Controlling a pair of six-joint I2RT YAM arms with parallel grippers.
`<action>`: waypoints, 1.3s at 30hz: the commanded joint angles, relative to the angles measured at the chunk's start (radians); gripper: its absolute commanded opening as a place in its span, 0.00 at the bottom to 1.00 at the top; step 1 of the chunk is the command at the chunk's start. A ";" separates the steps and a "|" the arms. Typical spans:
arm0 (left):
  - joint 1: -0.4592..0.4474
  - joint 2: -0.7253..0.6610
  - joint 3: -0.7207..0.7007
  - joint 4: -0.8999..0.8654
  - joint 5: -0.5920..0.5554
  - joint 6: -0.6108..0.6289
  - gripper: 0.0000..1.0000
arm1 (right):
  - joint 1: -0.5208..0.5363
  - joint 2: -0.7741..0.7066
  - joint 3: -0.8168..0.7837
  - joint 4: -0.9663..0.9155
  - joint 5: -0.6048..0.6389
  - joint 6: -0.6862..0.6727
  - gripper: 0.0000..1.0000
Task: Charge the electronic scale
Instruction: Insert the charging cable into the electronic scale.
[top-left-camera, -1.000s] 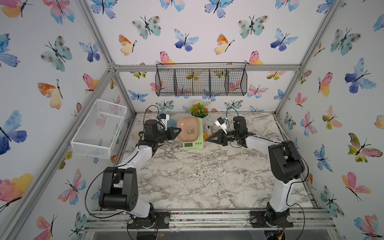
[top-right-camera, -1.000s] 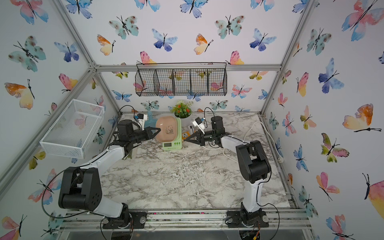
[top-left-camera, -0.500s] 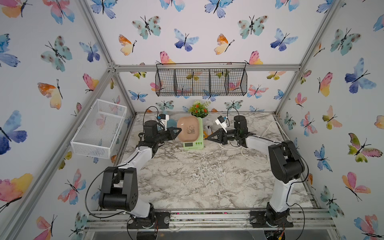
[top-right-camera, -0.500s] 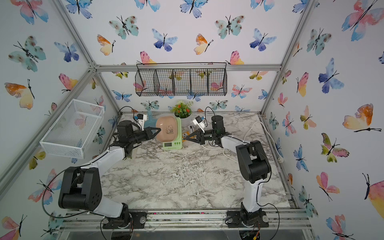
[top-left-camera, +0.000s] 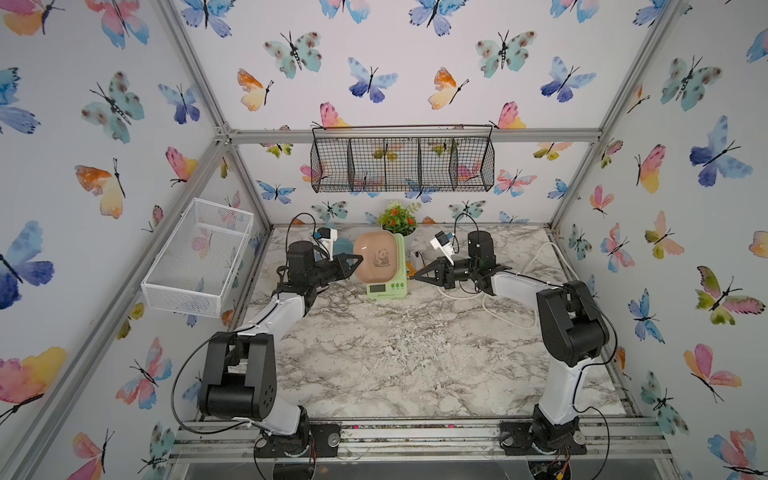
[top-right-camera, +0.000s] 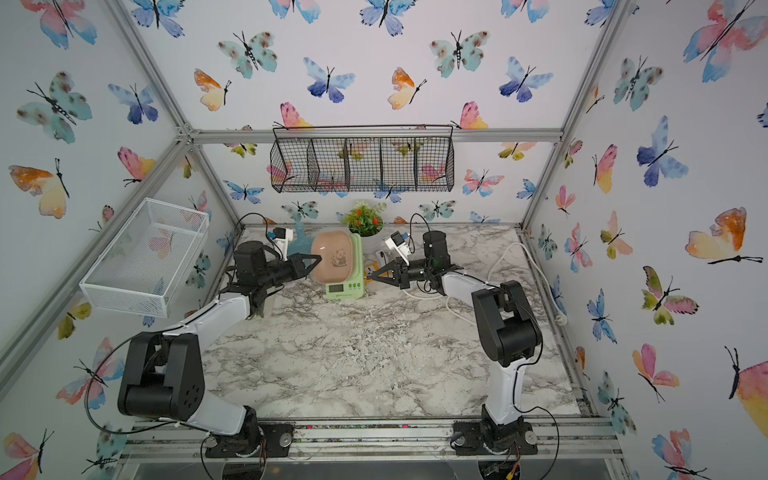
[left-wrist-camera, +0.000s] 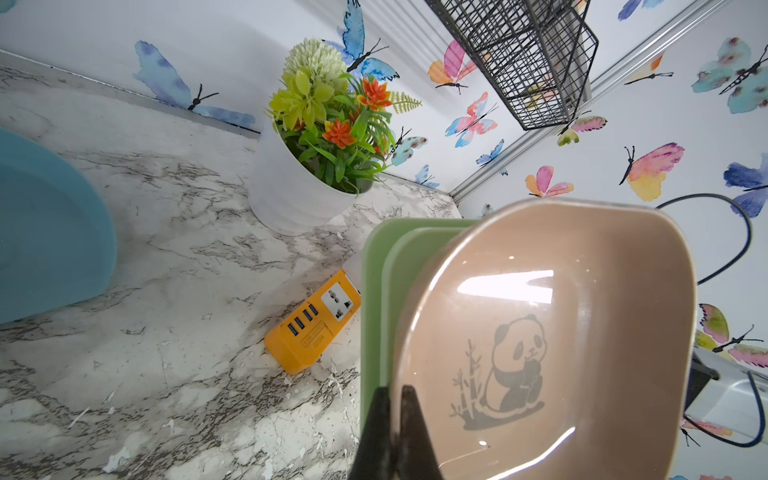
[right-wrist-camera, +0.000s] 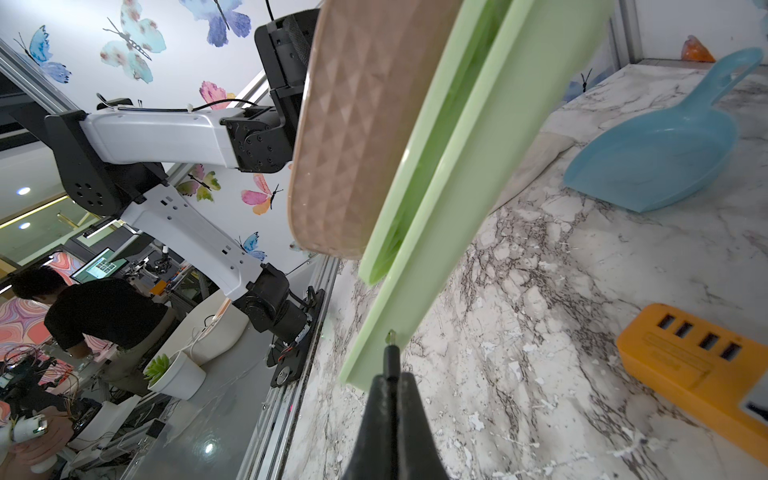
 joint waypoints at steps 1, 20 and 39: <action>0.003 0.003 0.010 0.081 0.043 -0.024 0.00 | 0.008 -0.011 -0.012 0.015 -0.013 0.009 0.02; 0.002 0.001 0.002 0.119 0.043 -0.047 0.00 | 0.009 0.012 0.007 -0.033 0.054 0.010 0.02; 0.003 -0.006 -0.036 0.179 0.042 -0.053 0.00 | 0.010 -0.015 0.010 -0.081 0.057 -0.002 0.02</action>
